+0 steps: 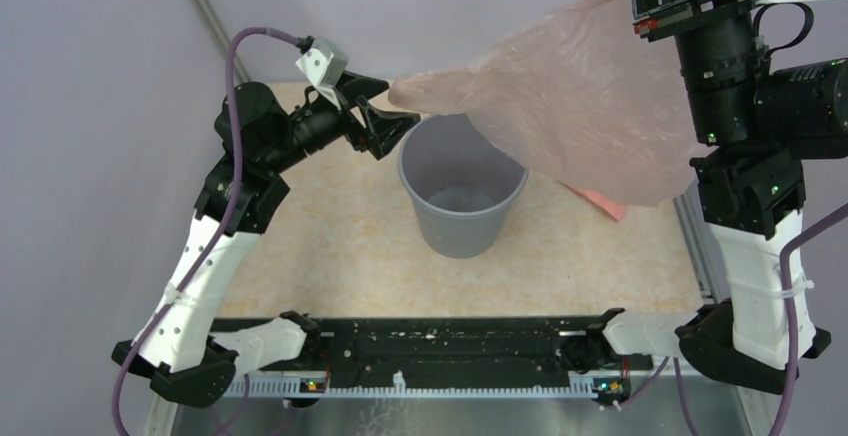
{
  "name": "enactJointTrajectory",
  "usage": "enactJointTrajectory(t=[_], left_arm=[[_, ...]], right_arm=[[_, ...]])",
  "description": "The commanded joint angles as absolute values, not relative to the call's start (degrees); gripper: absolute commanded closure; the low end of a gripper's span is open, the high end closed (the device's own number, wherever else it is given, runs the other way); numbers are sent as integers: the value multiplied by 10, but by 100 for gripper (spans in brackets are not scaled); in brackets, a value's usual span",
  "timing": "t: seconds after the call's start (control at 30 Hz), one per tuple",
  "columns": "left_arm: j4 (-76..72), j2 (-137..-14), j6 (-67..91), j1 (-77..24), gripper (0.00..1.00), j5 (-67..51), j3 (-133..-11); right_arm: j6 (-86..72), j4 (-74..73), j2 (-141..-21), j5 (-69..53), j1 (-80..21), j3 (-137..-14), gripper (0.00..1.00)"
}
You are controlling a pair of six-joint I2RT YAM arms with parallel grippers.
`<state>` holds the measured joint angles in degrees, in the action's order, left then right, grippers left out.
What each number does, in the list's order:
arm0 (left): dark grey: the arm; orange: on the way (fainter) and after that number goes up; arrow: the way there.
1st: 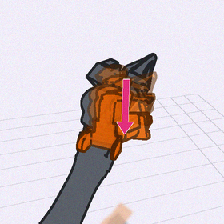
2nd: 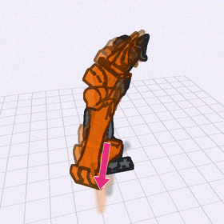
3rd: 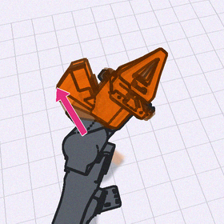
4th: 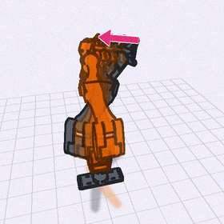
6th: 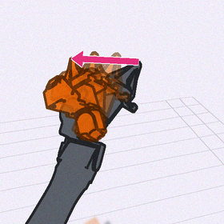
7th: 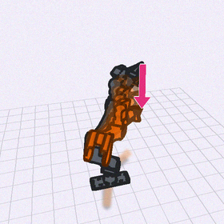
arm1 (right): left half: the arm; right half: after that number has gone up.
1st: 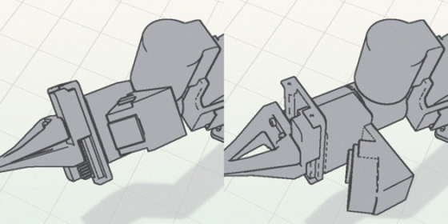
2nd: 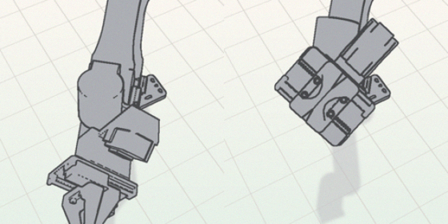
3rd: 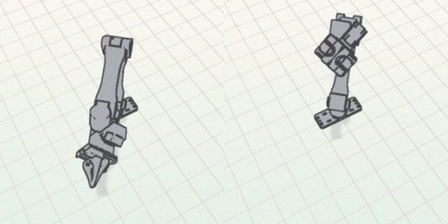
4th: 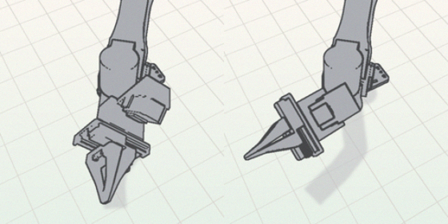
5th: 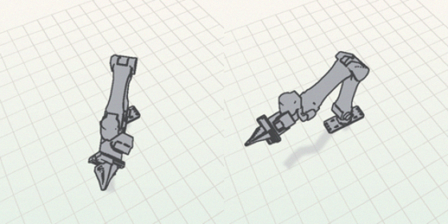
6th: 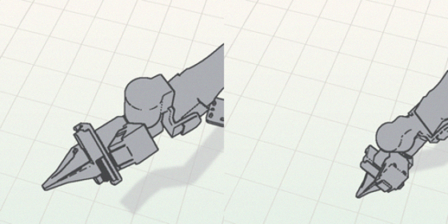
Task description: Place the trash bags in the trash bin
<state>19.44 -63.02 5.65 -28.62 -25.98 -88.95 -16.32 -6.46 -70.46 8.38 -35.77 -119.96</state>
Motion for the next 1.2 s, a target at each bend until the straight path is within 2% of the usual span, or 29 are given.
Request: enactJointTrajectory(t=[0.0, 0.23, 0.37, 0.4, 0.6, 0.73, 1.17], left_arm=[[136, -635, 57, -287, 11, -280, -928], [129, -645, 67, -287, 13, -321, -937], [142, -658, 73, -287, 22, -330, -952], [149, -663, 75, -288, 27, -326, -958], [167, -676, 128, -288, 82, -279, -980], [185, -682, 188, -289, 99, -263, -1017], [271, -689, 275, -289, 100, -226, -1119]], right_arm=[[-166, -74, -712, 66, -359, -1223, 100], [-180, -83, -739, 49, -359, -1241, 100], [-197, -89, -760, 30, -359, -1262, 100], [-200, -90, -763, 28, -359, -1264, 100], [-213, -99, -783, 17, -359, -1274, 100], [-228, -102, -789, 2, -359, -1277, 100], [-250, -99, -797, -15, -359, -1297, 100]])
